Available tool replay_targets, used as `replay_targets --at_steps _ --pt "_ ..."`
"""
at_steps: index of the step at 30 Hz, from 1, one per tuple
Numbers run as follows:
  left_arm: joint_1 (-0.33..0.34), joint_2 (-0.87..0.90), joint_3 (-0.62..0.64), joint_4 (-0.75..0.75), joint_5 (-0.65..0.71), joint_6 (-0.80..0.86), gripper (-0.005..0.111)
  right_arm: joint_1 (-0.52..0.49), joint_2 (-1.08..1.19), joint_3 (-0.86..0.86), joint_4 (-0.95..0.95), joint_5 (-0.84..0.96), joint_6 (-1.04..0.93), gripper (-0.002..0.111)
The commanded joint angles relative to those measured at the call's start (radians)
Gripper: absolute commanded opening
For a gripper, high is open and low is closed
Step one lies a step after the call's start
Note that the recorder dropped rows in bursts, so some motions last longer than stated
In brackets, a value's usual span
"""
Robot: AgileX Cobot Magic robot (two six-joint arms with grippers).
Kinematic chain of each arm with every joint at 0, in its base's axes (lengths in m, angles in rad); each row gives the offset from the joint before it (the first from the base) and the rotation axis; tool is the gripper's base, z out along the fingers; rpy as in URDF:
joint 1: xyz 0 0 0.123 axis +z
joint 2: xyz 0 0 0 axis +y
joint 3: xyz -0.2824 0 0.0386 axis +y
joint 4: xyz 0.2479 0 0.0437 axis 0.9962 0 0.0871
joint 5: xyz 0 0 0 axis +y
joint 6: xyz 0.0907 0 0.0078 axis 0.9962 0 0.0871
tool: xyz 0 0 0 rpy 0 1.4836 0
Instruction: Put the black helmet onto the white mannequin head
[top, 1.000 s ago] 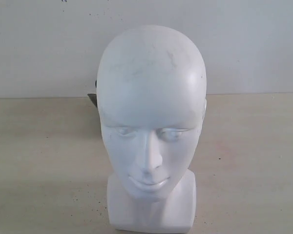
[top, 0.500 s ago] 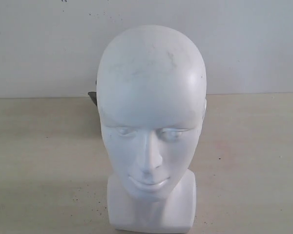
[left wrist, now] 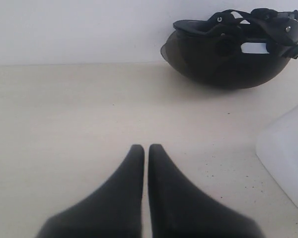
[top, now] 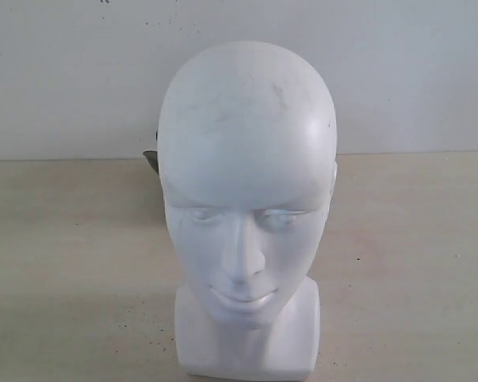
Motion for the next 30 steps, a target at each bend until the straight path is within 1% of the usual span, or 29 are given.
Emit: replay_targets --at_steps 1,5,9,12,18,21,24,25,28,30 --pt "0.001 -0.003 0.004 -0.007 -0.002 0.001 0.004 -0.004 0.058 -0.007 -0.001 -0.053 0.004 0.0" --pt "0.001 -0.003 0.004 -0.007 -0.002 0.001 0.004 -0.004 0.205 -0.052 -0.001 -0.039 0.004 0.0" --pt "0.001 -0.003 0.004 -0.007 -0.002 0.001 0.004 -0.004 0.446 -0.188 -0.001 -0.006 0.006 0.0" --pt "0.001 -0.003 0.004 -0.007 -0.002 0.001 0.004 -0.004 0.632 -0.362 -0.001 0.078 0.006 0.0" --pt "0.001 -0.003 0.004 -0.007 -0.002 0.001 0.004 -0.004 0.972 -0.761 0.065 0.357 0.008 0.0" --pt "0.001 -0.003 0.004 -0.007 -0.002 0.001 0.004 -0.004 1.115 -0.957 0.148 0.457 -0.017 0.0" --pt "0.001 -0.003 0.004 -0.007 -0.002 0.001 0.004 -0.004 1.234 -1.118 0.291 0.568 -0.119 0.0" --pt "0.001 -0.003 0.004 -0.007 -0.002 0.001 0.004 -0.004 1.282 -1.182 0.367 0.617 -0.184 0.0" --pt "0.001 -0.003 0.004 -0.007 -0.002 0.001 0.004 -0.004 1.388 -1.316 0.49 0.74 -0.269 0.0" --pt "0.001 -0.003 0.004 -0.007 -0.002 0.001 0.004 -0.004 1.449 -1.381 0.506 0.796 -0.266 0.0"
